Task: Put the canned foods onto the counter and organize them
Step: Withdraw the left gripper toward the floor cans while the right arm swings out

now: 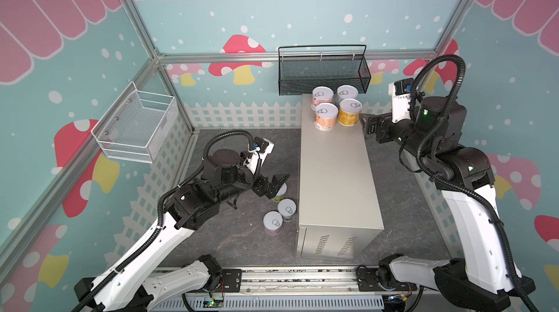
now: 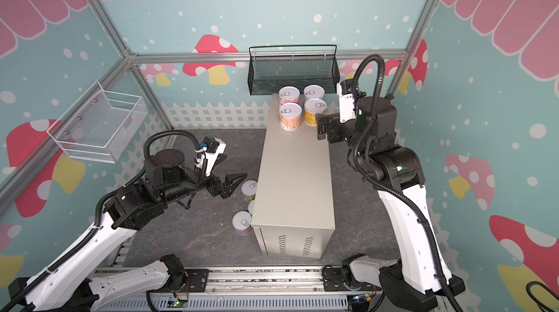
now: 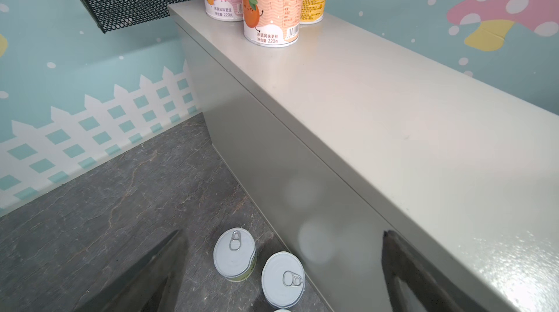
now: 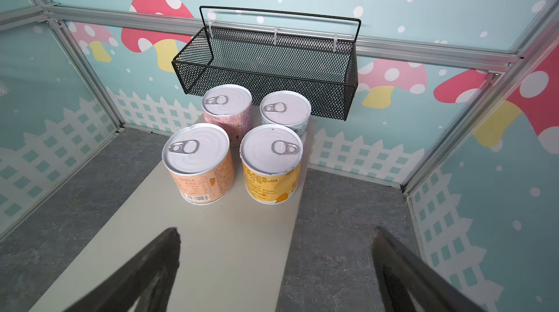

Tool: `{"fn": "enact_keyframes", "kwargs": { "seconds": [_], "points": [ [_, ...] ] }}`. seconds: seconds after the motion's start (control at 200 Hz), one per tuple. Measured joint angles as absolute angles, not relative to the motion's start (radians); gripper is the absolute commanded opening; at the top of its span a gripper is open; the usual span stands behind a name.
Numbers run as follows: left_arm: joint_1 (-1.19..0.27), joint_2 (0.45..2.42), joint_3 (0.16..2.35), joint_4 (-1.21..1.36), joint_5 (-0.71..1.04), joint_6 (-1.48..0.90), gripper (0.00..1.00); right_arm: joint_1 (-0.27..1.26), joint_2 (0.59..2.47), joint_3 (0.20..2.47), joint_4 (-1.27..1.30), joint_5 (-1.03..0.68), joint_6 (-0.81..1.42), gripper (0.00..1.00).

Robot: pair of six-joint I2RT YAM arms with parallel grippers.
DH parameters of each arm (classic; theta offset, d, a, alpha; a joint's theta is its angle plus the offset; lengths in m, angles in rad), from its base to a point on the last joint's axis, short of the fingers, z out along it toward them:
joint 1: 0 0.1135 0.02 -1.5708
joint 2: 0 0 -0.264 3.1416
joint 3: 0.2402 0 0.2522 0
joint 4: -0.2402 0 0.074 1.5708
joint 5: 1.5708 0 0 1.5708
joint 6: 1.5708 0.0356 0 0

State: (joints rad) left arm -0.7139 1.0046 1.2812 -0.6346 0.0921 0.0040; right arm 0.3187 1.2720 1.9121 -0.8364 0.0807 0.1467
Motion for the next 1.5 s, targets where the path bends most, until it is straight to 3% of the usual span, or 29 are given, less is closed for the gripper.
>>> {"fn": "enact_keyframes", "kwargs": {
  "seconds": [0.49, 0.996, 1.501],
  "points": [
    [-0.714, 1.021, 1.267, -0.608, 0.198, 0.002, 0.99, 0.091, 1.278, 1.656, -0.641, -0.244, 0.130, 0.97],
    [-0.713, 1.034, 1.254, -0.595, 0.202, 0.000, 0.99, -0.066, 1.300, 1.599, -0.529, -0.338, 0.174, 0.97],
    [-0.709, 1.048, 1.246, -0.585, 0.278, 0.000, 0.99, -0.081, 1.482, 1.634, -0.456, -0.367, 0.195, 0.98]
  ]
}}
